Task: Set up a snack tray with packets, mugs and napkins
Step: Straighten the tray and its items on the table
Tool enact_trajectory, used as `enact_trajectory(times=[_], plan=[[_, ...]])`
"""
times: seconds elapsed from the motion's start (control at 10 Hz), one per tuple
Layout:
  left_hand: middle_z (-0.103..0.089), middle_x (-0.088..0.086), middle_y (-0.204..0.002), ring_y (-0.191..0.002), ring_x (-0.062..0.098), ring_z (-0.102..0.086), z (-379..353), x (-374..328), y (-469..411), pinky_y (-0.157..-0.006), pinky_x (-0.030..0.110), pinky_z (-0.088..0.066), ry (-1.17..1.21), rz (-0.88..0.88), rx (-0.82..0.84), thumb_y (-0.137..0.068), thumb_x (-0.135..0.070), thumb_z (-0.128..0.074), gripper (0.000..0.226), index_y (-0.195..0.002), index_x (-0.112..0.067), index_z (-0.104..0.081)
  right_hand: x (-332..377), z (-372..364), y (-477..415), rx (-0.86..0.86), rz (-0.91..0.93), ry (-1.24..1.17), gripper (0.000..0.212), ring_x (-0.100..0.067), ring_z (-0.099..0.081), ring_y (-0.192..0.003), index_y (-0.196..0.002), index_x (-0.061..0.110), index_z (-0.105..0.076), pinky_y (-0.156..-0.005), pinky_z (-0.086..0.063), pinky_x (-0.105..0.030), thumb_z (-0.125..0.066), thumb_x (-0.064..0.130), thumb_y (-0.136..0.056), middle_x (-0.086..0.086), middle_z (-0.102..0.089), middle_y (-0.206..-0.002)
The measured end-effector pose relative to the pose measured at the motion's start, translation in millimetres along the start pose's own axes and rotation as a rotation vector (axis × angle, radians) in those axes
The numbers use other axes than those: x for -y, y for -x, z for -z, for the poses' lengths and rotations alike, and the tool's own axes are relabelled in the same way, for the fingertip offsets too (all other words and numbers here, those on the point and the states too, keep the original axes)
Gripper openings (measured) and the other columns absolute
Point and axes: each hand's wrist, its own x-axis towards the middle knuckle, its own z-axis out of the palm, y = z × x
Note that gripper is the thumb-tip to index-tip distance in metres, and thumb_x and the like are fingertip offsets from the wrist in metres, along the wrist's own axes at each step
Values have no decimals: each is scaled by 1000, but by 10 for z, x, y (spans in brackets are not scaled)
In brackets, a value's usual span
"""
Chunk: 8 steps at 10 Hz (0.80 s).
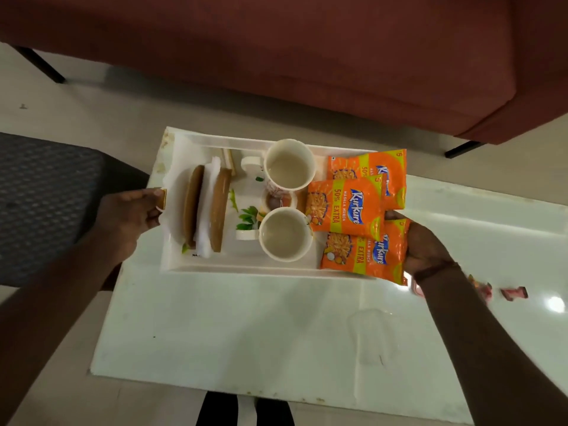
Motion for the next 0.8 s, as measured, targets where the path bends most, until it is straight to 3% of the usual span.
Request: enact_trajectory(times=[0.1, 0.3, 0.4, 0.5, 0.6, 0.8], plan=[[-71, 7, -96, -89, 23, -69, -82, 62, -39, -82, 40, -56, -24, 13, -19, -88, -17, -69, 27, -112, -4, -67, -165, -12, 40, -23, 6, 15, 47, -27, -68, -91, -140, 11, -52, -89, -53, -48, -43, 38, -103, -21, -59, -137], [-70, 6, -98, -96, 25, -69, -182, 303, -113, -88, 42, -55, -76, 34, -22, -88, -15, -70, 8, -95, -11, -70, -484, 28, -19, -106, -29, 10, 44, -26, -63, -85, -144, 4, -45, -111, -39, -55, -40, 24, -105, -25, -51, -143], [-71, 5, -95, -90, 22, -70, -190, 393, -152, -84, 40, -55, -85, 36, -23, -89, -15, -69, 2, -88, -16, -70, -598, 22, -43, -23, -64, -46, 49, -39, -62, -114, -141, 17, -52, -109, -40, -60, -45, 44, -101, -18, -60, -136], [-71, 4, -95, -90, 21, -69, -166, 455, -230, -83, 39, -55, -99, 34, -18, -90, -16, -68, 2, -89, -16, -70, -683, -28, -69, -22, -52, -32, 50, -41, -59, -122, -138, 20, -55, -107, -41, -62, -46, 49, -99, -16, -63, -133], [-70, 2, -94, -88, 19, -69, -163, 507, -297, -78, 36, -55, -104, 34, -40, -90, -18, -68, 8, -98, -14, -69, -710, -66, -97, -42, -40, -2, 51, -40, -60, -121, -138, 20, -55, -107, -42, -62, -46, 50, -99, -16, -63, -133], [-69, 2, -95, -87, 17, -68, -156, 596, -373, -77, 36, -55, -114, 47, -67, -90, -19, -69, 5, -87, -22, -66, -786, -99, -154, -76, -29, 59, 50, -40, -62, -118, -136, 18, -57, -105, -44, -61, -46, 50, -99, -17, -65, -130]])
